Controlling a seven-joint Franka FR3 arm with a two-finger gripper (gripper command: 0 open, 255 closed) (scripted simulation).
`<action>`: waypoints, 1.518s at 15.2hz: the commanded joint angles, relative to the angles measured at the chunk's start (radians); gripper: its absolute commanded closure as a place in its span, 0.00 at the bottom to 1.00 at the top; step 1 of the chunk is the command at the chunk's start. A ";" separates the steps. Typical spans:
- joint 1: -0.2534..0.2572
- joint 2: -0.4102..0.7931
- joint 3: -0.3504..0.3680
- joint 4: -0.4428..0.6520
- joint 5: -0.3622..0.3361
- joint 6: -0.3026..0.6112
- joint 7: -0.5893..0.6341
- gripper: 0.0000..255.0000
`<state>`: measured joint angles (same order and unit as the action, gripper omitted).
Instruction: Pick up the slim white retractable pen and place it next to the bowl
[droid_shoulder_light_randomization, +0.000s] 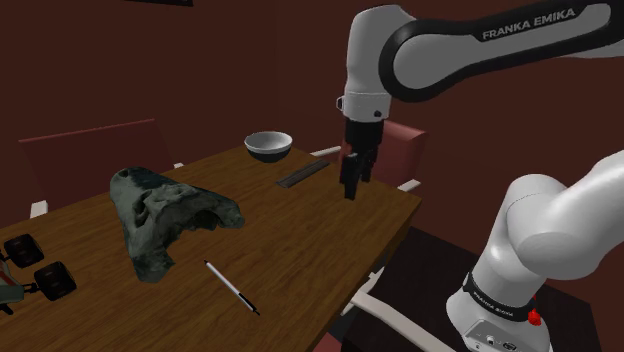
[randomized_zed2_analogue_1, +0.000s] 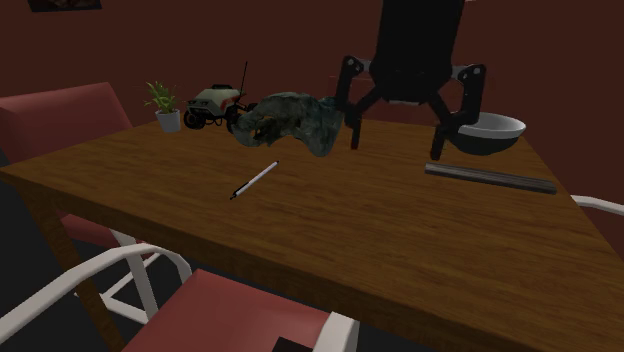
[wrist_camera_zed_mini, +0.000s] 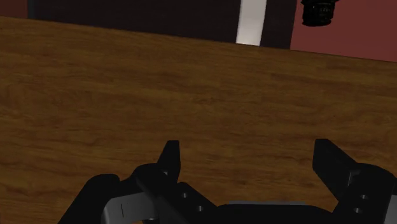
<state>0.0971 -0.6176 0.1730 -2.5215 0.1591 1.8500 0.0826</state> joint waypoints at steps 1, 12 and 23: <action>0.012 0.052 0.027 0.004 0.032 0.067 0.034 0.00; 0.056 0.378 0.166 0.132 0.125 0.378 0.214 0.00; 0.105 0.753 0.244 0.404 0.032 0.600 0.438 0.00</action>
<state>0.1955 0.0975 0.4150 -2.1540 0.2075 2.4349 0.4957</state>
